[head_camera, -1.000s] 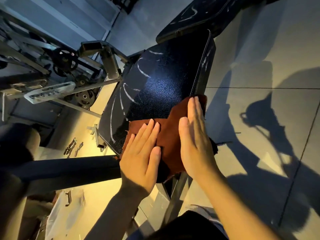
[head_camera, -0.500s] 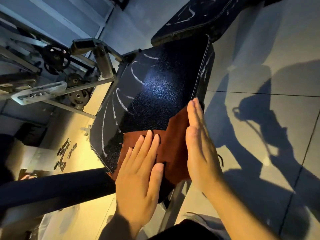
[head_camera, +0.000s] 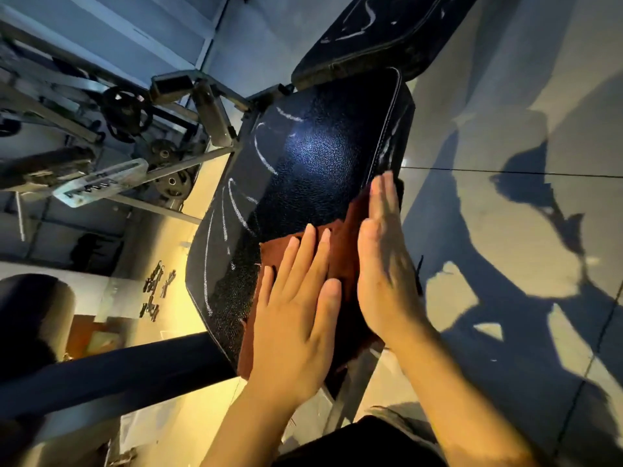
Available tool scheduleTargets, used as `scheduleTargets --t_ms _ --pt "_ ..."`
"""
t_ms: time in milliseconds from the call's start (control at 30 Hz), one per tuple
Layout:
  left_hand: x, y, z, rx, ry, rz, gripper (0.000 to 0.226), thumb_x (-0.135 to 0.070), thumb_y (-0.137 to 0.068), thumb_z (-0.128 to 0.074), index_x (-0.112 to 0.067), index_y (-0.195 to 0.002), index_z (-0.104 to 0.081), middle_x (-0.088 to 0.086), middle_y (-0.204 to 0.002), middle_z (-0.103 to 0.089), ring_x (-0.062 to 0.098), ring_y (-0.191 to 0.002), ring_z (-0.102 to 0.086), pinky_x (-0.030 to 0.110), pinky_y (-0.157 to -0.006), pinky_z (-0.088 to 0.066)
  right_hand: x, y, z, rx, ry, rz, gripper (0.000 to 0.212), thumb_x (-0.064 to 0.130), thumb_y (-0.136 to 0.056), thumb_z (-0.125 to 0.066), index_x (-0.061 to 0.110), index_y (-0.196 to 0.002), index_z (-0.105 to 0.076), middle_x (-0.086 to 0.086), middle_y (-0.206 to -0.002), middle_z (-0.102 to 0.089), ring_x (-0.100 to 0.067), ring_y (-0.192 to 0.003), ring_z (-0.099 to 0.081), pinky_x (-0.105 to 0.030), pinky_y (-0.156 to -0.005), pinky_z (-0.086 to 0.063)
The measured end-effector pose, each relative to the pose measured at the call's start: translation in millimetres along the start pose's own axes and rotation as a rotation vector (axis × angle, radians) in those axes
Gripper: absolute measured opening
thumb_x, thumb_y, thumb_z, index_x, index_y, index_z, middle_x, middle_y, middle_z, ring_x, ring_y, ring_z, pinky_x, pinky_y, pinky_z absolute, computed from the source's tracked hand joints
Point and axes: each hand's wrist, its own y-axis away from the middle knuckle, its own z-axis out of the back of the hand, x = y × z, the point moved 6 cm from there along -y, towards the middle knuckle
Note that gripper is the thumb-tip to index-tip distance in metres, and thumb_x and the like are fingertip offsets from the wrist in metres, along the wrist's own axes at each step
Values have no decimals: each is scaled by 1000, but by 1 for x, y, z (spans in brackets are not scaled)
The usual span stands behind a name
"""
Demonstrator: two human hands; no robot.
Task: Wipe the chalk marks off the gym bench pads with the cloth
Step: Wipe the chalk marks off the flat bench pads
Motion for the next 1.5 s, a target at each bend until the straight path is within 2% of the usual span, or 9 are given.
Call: scheduleTargets --t_ms 200,300,533,633,767,900,1133,1333,1500 --pt "-5 -32 -5 122 71 156 51 -61 -87 -10 -55 -138 -4 -38 -149 4 -12 -142 8 15 -111 12 -23 57 -5 -13 70 -108 62 70 -95 -15 43 -151 -11 1 -163 -12 -10 -149 -13 -23 -120 -13" --pt "-4 -30 -4 125 107 159 51 -62 -87 -11 -57 -137 -5 -43 -147 4 -15 -140 8 13 -111 12 -59 99 -15 223 89 -571 115 99 -65 -3 23 -137 -52 -15 -137 -54 -33 -130 -48 -52 -111 -35" --pt "2 -56 -4 153 196 147 46 -60 -89 -16 -60 -135 -13 -35 -153 -5 -9 -143 -1 31 -120 4 4 8 1 -22 -20 -165 58 81 -83 -4 59 -136 2 36 -151 4 10 -144 1 -15 -118 -4" --pt "9 -79 -7 145 200 167 43 -61 -89 -16 -64 -131 -12 -30 -154 -9 -7 -144 -5 38 -121 1 14 -39 8 8 73 -82 61 72 -88 -5 44 -142 1 26 -153 6 2 -147 5 -21 -120 1" --pt "7 -78 -9 147 175 152 47 -61 -88 -14 -58 -134 -11 -34 -151 -5 -8 -144 -2 36 -121 2 1 2 7 78 98 -141 59 73 -88 -6 46 -140 1 23 -155 3 16 -140 5 -4 -111 3" --pt "8 -75 -9 126 196 145 49 -59 -90 -16 -54 -139 -14 -32 -153 -7 -7 -144 -1 35 -121 1 -2 42 3 135 127 -228 73 91 -70 7 58 -134 11 46 -142 14 28 -131 11 3 -103 3" --pt "8 -79 -10 126 169 157 47 -57 -93 -15 -55 -140 -12 -31 -154 -8 -8 -144 -2 34 -121 0 6 -61 20 123 212 -115 68 67 -84 -5 39 -144 10 29 -150 14 10 -143 11 -1 -108 7" --pt "10 -77 -9 57 184 151 67 -75 -89 -13 -39 -146 -12 -24 -156 -5 -5 -145 4 20 -119 2 8 15 7 173 124 -169 72 87 -77 -1 52 -139 10 41 -148 15 15 -140 10 -9 -115 4" --pt "12 -78 -11 92 165 209 52 -64 -91 -17 -52 -140 -11 -29 -155 -5 -6 -145 0 38 -122 -3 8 -53 17 140 111 -171 67 66 -90 -8 38 -148 9 28 -153 14 13 -141 12 -9 -112 4"
